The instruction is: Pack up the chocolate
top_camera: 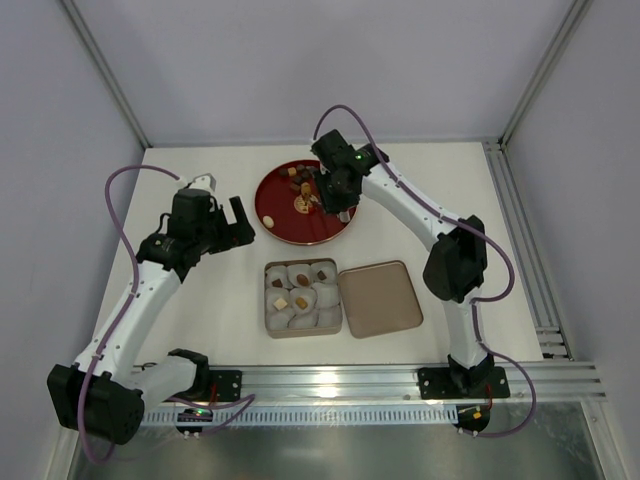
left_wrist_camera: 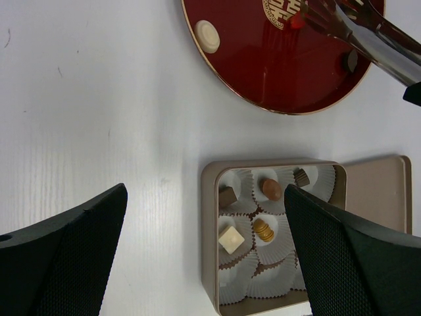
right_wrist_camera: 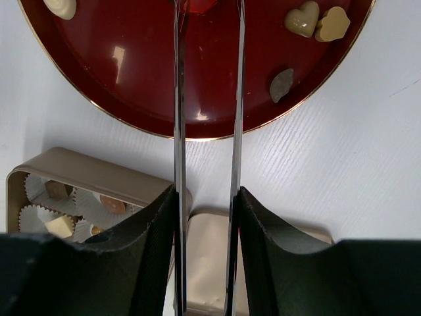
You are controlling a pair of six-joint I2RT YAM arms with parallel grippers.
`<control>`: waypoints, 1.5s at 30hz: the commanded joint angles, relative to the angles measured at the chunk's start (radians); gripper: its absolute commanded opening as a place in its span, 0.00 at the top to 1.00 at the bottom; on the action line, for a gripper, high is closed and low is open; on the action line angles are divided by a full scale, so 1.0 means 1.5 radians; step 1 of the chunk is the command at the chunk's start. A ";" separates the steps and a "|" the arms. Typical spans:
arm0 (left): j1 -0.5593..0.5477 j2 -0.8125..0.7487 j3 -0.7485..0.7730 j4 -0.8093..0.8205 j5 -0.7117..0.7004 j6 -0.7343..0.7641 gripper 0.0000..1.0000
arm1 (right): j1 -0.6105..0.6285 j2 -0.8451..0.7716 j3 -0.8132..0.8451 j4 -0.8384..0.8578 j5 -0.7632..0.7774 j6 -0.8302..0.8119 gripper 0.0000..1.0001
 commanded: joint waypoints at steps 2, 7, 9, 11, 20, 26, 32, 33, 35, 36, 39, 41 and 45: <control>0.006 -0.007 -0.001 0.020 0.010 -0.005 0.00 | 0.006 -0.006 0.032 -0.001 -0.014 0.000 0.57; 0.005 -0.009 -0.001 0.023 0.011 -0.005 0.00 | 0.006 0.000 0.026 0.000 -0.016 0.002 0.57; 0.006 -0.009 -0.001 0.021 0.010 -0.005 0.00 | 0.006 0.008 0.029 -0.001 -0.018 0.003 0.57; 0.005 -0.009 -0.001 0.020 0.011 -0.006 0.00 | 0.006 0.012 0.032 -0.001 -0.021 0.005 0.57; 0.006 -0.010 0.001 0.022 0.012 -0.005 0.00 | 0.007 0.028 0.038 -0.001 -0.036 0.010 0.57; 0.006 -0.010 0.000 0.021 0.011 -0.004 0.00 | 0.011 0.033 0.040 -0.003 -0.036 0.010 0.58; 0.006 -0.011 0.000 0.021 0.011 -0.005 0.00 | 0.015 0.032 0.042 -0.005 -0.036 0.009 0.61; 0.006 -0.011 0.000 0.021 0.012 -0.004 0.00 | 0.015 0.032 0.043 -0.003 -0.037 0.008 0.62; 0.006 -0.010 0.000 0.021 0.011 -0.005 0.00 | 0.015 0.034 0.045 -0.006 -0.037 0.008 0.62; 0.007 -0.010 -0.001 0.021 0.012 -0.005 0.00 | 0.015 0.035 0.047 -0.004 -0.037 0.008 0.62; 0.007 -0.010 -0.001 0.021 0.012 -0.005 0.00 | 0.016 0.037 0.050 -0.010 -0.036 0.006 0.62; 0.006 -0.009 0.000 0.021 0.012 -0.005 0.00 | 0.018 0.037 0.052 -0.015 -0.031 0.004 0.62; 0.006 -0.008 0.001 0.021 0.012 -0.005 0.00 | 0.019 0.034 0.049 -0.018 -0.026 0.001 0.62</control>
